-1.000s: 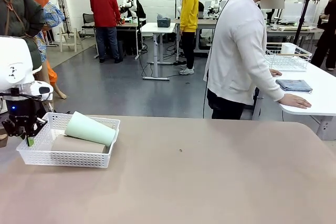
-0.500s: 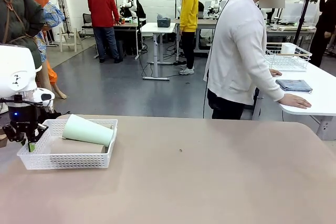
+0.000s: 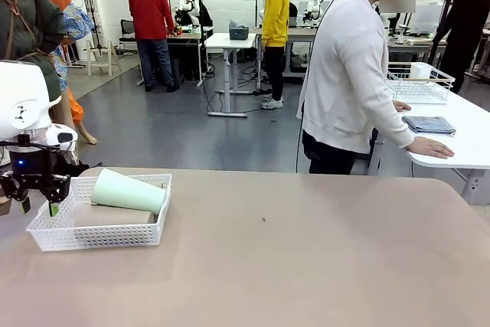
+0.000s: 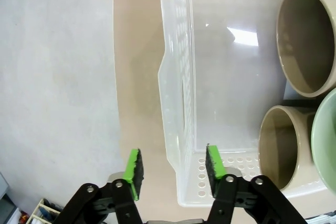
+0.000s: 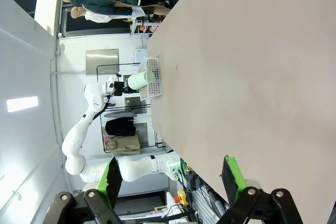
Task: Clean and organize the cups into the basket.
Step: Move the Organizing basket back to the left side of the table.
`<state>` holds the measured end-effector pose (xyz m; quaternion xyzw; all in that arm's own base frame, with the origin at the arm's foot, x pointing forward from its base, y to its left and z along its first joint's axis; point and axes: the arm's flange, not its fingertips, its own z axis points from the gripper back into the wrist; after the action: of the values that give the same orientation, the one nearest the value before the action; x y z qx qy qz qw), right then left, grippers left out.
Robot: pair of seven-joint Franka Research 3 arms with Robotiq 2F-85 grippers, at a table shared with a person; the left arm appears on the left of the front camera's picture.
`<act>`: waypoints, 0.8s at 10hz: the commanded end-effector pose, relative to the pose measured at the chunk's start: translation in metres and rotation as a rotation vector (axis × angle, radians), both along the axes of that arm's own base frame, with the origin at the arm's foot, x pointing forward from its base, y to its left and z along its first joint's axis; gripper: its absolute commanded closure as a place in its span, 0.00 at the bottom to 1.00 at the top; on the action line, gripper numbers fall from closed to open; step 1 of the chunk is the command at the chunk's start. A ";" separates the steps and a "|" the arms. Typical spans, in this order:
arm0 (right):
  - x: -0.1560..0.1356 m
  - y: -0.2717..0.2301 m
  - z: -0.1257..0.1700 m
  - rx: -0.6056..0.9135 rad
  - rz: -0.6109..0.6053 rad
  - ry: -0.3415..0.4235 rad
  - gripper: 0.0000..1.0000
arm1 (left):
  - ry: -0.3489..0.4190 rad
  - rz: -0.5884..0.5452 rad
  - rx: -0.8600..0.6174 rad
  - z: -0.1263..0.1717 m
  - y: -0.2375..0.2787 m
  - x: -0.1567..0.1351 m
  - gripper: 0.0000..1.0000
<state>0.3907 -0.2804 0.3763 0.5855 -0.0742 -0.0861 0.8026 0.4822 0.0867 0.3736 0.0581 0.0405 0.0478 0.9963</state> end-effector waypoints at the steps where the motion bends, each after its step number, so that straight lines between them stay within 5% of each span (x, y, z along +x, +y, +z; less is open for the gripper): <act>1: 0.001 -0.001 0.000 -0.005 -0.001 -0.004 0.00 | -0.015 0.001 0.004 0.004 0.005 -0.002 0.00; 6: 0.001 -0.001 0.000 -0.005 -0.001 -0.004 0.00 | -0.032 0.012 0.000 0.016 -0.007 -0.003 0.00; 8: 0.001 -0.001 0.000 -0.005 -0.001 -0.004 0.00 | -0.154 0.009 0.019 0.057 -0.048 -0.028 0.00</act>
<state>0.3909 -0.2801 0.3762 0.5855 -0.0740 -0.0859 0.8027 0.4775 0.0644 0.4095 0.0607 0.0014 0.0493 0.9969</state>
